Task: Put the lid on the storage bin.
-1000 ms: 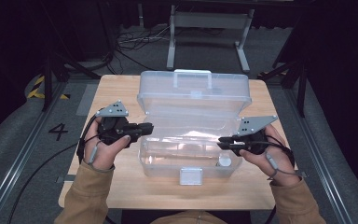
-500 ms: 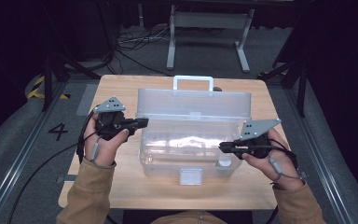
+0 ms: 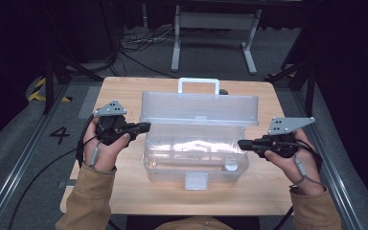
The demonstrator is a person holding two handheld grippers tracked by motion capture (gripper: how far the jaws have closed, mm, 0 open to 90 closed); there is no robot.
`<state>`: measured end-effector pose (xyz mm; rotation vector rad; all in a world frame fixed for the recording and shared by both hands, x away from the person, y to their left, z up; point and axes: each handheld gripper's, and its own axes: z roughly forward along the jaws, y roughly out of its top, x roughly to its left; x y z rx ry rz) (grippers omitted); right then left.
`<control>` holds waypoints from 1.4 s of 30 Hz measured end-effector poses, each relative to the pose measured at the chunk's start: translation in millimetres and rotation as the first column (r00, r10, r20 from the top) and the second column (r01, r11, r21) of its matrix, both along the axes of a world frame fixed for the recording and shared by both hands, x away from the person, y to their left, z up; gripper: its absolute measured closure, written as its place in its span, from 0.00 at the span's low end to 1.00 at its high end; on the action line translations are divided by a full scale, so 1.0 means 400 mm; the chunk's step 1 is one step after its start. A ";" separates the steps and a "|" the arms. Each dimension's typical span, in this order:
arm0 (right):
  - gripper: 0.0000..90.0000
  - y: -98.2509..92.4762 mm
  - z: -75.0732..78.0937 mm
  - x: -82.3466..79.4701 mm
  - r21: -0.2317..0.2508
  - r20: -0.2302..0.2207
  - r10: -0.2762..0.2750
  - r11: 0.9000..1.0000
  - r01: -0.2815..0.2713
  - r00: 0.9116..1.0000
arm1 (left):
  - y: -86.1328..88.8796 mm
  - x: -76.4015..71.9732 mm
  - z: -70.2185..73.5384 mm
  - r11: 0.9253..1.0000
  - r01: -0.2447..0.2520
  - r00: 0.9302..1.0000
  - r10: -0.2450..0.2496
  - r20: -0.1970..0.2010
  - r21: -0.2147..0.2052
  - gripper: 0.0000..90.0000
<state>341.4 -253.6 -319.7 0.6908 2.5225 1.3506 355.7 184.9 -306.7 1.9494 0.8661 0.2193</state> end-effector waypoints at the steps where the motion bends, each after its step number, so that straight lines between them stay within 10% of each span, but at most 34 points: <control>1: 1.00 0.000 0.000 0.000 0.000 0.000 0.000 1.000 0.000 1.000 | 0.000 0.000 0.000 1.000 0.000 1.000 0.000 0.000 0.000 1.00; 17: 0.98 -0.063 0.001 0.011 0.098 -0.061 -0.097 0.990 0.102 0.993 | -0.001 -0.022 -0.002 0.997 0.011 1.000 -0.008 -0.030 0.077 1.00; 27: 1.00 -0.072 -0.008 0.015 0.074 -0.172 -0.169 0.980 0.183 0.971 | -0.003 -0.028 -0.006 0.991 0.049 0.996 -0.039 -0.085 0.127 0.99; 42: 1.00 -0.068 -0.010 0.013 0.010 -0.208 -0.165 0.985 0.170 0.964 | -0.004 -0.030 -0.013 0.980 0.085 0.987 -0.058 -0.150 0.181 0.99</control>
